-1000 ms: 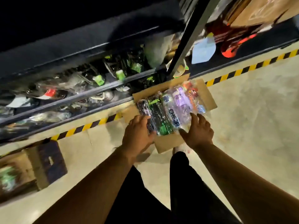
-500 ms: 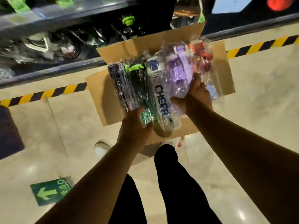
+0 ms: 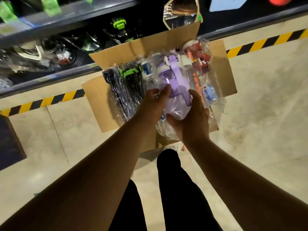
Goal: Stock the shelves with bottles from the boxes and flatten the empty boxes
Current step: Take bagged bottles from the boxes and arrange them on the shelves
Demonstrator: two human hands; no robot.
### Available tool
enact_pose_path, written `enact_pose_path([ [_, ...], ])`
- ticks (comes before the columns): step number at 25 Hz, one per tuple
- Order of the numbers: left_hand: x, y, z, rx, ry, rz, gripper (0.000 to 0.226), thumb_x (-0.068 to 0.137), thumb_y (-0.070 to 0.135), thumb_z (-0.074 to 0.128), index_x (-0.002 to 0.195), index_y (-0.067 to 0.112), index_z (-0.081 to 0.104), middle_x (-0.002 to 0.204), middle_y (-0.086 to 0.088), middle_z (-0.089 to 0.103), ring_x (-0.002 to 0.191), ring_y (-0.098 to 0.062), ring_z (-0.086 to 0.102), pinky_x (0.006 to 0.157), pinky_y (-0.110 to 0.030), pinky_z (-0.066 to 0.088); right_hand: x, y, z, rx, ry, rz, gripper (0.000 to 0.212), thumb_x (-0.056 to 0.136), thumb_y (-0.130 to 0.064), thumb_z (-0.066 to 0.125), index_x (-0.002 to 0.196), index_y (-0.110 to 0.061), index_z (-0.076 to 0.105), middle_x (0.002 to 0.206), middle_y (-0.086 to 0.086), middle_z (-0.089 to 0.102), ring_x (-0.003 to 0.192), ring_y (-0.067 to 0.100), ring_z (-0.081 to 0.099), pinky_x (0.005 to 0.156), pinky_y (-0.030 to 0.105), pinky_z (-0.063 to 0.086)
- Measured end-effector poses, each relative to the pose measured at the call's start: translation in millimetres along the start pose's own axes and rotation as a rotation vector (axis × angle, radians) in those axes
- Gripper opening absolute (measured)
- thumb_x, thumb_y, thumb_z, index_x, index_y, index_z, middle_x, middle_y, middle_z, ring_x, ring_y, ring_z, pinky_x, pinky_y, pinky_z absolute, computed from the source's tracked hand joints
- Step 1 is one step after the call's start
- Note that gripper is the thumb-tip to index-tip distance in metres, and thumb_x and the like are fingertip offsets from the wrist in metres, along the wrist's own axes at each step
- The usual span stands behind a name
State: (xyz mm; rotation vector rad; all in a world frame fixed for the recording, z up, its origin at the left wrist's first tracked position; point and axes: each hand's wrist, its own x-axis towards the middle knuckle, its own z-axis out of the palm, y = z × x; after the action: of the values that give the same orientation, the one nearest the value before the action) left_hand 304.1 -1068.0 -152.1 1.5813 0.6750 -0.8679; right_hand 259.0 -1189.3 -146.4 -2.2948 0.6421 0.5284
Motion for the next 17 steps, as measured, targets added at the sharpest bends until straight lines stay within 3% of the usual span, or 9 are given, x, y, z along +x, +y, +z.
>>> enact_pose_path([
  [2, 6.1, -6.1, 4.8, -0.129, 0.004, -0.05, 0.12, 0.042, 0.089, 0.07, 0.134, 0.013, 0.05, 0.127, -0.027, 0.059, 0.116, -0.047, 0.059, 0.087, -0.058, 0.052, -8.1, -0.5, 3.0, -0.004, -0.02, -0.032, 0.095, 0.068, -0.042, 0.083, 0.147, -0.027, 0.032, 0.138, 0.0, 0.054, 0.121, 0.03, 0.048, 0.099, 0.042, 0.044],
  [4, 6.1, -9.4, 2.9, -0.263, 0.023, -0.049, 0.119, 0.04, 0.073, 0.087, 0.135, 0.012, 0.049, 0.119, -0.015, 0.067, 0.104, -0.033, 0.068, 0.085, -0.051, 0.056, -15.0, -1.7, 7.1, 0.031, -0.069, -0.091, 0.094, 0.069, -0.047, 0.081, 0.147, -0.026, 0.033, 0.14, 0.001, 0.053, 0.124, 0.028, 0.049, 0.102, 0.041, 0.043],
  [7, 2.3, -17.8, -18.8, -0.291, 0.085, 0.041, 0.079, 0.065, 0.044, 0.088, 0.13, 0.015, 0.055, 0.11, -0.001, 0.072, 0.092, -0.019, 0.07, 0.071, -0.032, 0.056, -24.0, 4.1, 16.3, 0.216, -0.21, -0.156, 0.082, 0.075, -0.06, 0.064, 0.146, -0.026, 0.039, 0.14, -0.002, 0.054, 0.125, 0.022, 0.053, 0.103, 0.048, 0.046],
  [9, -3.1, -27.8, -38.3, -0.285, 0.17, 0.042, 0.047, 0.08, 0.027, 0.081, 0.122, 0.024, 0.057, 0.107, 0.006, 0.073, 0.094, -0.016, 0.071, 0.071, -0.03, 0.059, -22.5, 7.4, 20.0, 0.287, -0.264, -0.096, 0.073, 0.08, -0.061, 0.056, 0.143, -0.026, 0.045, 0.138, -0.003, 0.053, 0.124, 0.019, 0.053, 0.104, 0.05, 0.045],
  [10, -7.0, -32.4, -49.1, -0.282, 0.234, 0.033, 0.044, 0.082, 0.024, 0.079, 0.118, 0.028, 0.056, 0.106, 0.009, 0.071, 0.096, -0.013, 0.07, 0.075, -0.03, 0.059, -18.3, 6.6, 22.5, 0.238, -0.271, -0.068, 0.071, 0.084, -0.057, 0.058, 0.144, -0.024, 0.044, 0.141, 0.0, 0.049, 0.128, 0.021, 0.049, 0.107, 0.05, 0.042],
  [14, -6.5, -58.9, -82.8, -0.264, 0.374, -0.064, 0.058, 0.075, 0.032, 0.085, 0.122, 0.028, 0.051, 0.111, 0.004, 0.066, 0.093, -0.016, 0.066, 0.067, -0.03, 0.057, 8.8, -4.6, 43.3, -0.162, -0.287, 0.023, 0.098, 0.085, -0.048, 0.069, 0.157, -0.018, 0.009, 0.157, 0.011, 0.022, 0.143, 0.035, 0.026, 0.115, 0.048, 0.029],
  [17, -2.4, -72.3, -92.6, -0.218, 0.351, -0.123, 0.077, 0.067, 0.043, 0.087, 0.13, 0.028, 0.045, 0.121, 0.001, 0.061, 0.103, -0.021, 0.064, 0.085, -0.042, 0.057, 27.8, -12.4, 70.0, -0.223, -0.288, 0.119, 0.12, 0.077, -0.053, 0.077, 0.157, -0.019, -0.005, 0.161, 0.016, 0.018, 0.146, 0.037, 0.024, 0.115, 0.048, 0.029],
])
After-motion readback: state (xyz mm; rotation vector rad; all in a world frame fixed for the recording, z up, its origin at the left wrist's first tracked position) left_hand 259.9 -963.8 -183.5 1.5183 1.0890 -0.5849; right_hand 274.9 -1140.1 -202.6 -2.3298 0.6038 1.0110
